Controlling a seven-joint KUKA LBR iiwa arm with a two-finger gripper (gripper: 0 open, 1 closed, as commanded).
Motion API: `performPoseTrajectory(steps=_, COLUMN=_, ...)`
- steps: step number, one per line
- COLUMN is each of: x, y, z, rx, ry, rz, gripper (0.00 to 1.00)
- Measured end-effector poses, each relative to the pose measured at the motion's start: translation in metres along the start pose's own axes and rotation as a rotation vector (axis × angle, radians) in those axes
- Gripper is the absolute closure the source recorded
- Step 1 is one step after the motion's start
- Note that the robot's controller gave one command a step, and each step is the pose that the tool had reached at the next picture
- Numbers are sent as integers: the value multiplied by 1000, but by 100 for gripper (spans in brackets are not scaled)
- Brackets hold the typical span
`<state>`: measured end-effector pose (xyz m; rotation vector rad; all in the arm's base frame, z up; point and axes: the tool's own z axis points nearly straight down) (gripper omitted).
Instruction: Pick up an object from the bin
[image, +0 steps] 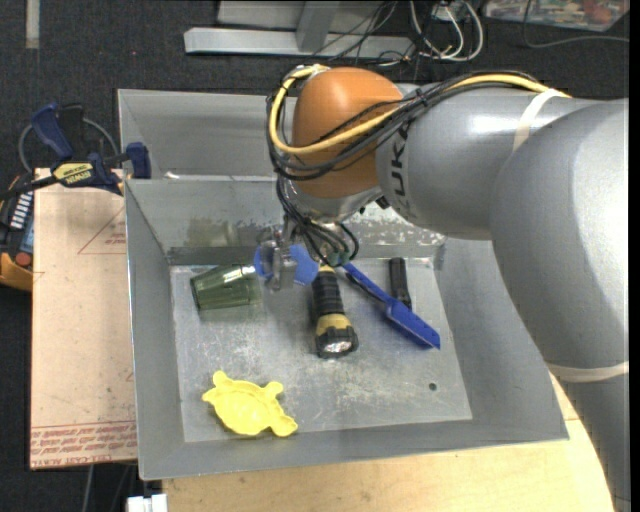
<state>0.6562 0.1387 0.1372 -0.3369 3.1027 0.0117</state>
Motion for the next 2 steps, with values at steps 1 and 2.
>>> performPoseTrajectory(steps=1, x=-2, y=0, z=-12, rx=0, ry=-5, rz=0, gripper=100)
performPoseTrajectory(steps=2, x=-2, y=0, z=-19, rx=-1, ry=-4, rz=0, gripper=100)
